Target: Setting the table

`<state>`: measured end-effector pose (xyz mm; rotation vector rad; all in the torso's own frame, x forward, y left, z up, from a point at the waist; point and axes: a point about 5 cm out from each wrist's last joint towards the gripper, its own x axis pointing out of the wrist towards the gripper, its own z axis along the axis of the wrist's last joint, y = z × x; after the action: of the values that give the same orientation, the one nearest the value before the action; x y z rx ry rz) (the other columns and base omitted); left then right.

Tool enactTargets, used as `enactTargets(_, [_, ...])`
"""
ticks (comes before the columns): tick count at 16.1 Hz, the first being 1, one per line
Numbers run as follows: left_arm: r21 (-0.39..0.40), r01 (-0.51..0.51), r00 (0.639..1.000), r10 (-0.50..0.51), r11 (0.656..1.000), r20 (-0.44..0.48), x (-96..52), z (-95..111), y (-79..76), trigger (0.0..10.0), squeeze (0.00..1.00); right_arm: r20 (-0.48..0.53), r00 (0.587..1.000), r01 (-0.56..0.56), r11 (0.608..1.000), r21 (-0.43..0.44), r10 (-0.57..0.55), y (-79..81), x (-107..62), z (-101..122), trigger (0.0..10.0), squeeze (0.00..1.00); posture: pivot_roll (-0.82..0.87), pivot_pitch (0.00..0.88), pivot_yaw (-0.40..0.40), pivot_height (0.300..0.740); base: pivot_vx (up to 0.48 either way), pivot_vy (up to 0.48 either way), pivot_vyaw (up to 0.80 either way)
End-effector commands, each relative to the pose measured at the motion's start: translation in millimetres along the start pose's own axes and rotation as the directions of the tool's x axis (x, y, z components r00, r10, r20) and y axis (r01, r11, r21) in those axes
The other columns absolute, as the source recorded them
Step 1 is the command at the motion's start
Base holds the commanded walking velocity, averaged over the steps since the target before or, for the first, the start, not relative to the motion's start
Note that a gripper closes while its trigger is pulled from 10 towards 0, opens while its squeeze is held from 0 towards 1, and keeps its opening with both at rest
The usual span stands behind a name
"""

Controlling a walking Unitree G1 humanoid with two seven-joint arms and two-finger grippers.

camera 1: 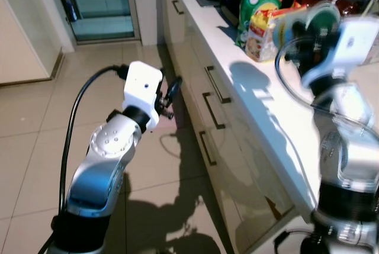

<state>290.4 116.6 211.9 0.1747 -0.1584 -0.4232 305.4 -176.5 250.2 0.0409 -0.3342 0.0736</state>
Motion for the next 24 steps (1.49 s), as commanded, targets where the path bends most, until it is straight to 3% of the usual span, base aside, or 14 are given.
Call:
enactTargets(1, [0.012,-0.014,1.000,0.013,1.000,0.002,3.6,1,2.4,10.0,0.00,0.039,0.999,-0.002,1.000,0.010,0.002,7.3,-4.2,10,10.0,0.00,0.01,0.000,0.011,0.740,0.000,0.000,0.00])
enactTargets(5, [0.030,-0.045,0.999,0.045,0.999,-0.002,-2.8,0,8.4,10.0,0.00,-0.010,1.000,0.012,0.998,0.062,-0.012,17.2,-13.6,-2,10.0,0.00,0.04,0.000,-0.009,0.740,0.000,0.000,0.00])
enactTargets(9, [0.027,-0.046,0.999,0.046,0.999,0.005,0.7,1,7.1,10.0,0.00,-0.030,0.999,-0.032,0.997,0.064,0.034,23.2,-13.3,-4,10.0,0.00,0.04,0.000,-0.018,0.740,-0.067,0.000,0.00])
enactTargets(17, [0.032,-0.054,0.998,0.053,0.998,0.014,1.7,1,8.7,10.0,0.00,-0.049,0.998,-0.042,0.997,0.067,0.046,24.4,-14.1,-5,10.0,0.00,0.04,0.000,-0.014,0.740,-0.272,0.000,0.00])
enactTargets(24, [0.018,-0.126,0.992,0.126,0.992,0.007,1.8,-5,14.6,10.0,0.00,-0.111,0.991,-0.068,0.995,0.071,0.075,26.6,-22.1,-17,10.0,0.00,0.04,0.000,-0.016,0.740,0.000,0.000,0.00])
